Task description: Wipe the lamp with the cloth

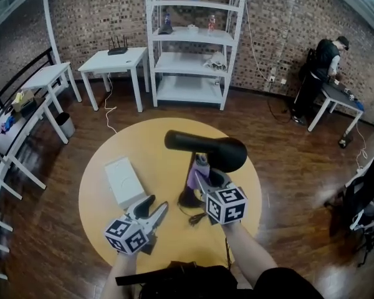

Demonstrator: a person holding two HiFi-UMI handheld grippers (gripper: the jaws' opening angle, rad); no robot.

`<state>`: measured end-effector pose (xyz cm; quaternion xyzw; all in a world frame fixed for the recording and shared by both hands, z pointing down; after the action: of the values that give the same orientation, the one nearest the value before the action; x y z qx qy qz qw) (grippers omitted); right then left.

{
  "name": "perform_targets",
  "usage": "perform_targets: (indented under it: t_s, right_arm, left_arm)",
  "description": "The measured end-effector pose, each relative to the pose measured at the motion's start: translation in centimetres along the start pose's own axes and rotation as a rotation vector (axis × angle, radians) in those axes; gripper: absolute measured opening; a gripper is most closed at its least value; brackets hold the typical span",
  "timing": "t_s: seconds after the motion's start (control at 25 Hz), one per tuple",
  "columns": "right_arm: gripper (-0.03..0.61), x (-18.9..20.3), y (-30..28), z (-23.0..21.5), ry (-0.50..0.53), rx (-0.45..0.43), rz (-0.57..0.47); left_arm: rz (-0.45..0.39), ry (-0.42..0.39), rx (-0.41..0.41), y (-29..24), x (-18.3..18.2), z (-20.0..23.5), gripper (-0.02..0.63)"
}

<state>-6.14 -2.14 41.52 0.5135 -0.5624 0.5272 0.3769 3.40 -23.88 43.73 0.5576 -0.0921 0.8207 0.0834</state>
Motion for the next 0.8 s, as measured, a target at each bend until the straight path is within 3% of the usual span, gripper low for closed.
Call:
perform_targets:
  t_s: [0.2, 0.52, 0.8]
  right_arm:
    - [0.101, -2.2, 0.1, -0.4, -0.042, 0.038, -0.037]
    - [0.098, -2.2, -1.4, 0.9, 0.3, 0.132, 0.067]
    - [0.098, 2.2, -2.0, 1.1, 0.286, 0.123, 0.106]
  left_arm:
    - [-0.019, 0.004, -0.011, 0.7, -0.2, 0.1, 0.213]
    - [-0.006, 0.006, -0.02, 1.4, -0.1, 0.2, 0.213]
    - [0.018, 0.008, -0.034, 1.9, 0.5, 0.3, 0.213]
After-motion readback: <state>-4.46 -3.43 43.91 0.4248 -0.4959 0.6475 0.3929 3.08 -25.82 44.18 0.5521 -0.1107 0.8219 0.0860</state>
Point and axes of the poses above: the fingertips, and each gripper's own axes: y backward along the fingers, z to its left, x out of its underside, the point moved 8 cm from there along y, backward along the fingers, and after that the axes turned 6 degrees about -x, right-handed, at the moved point
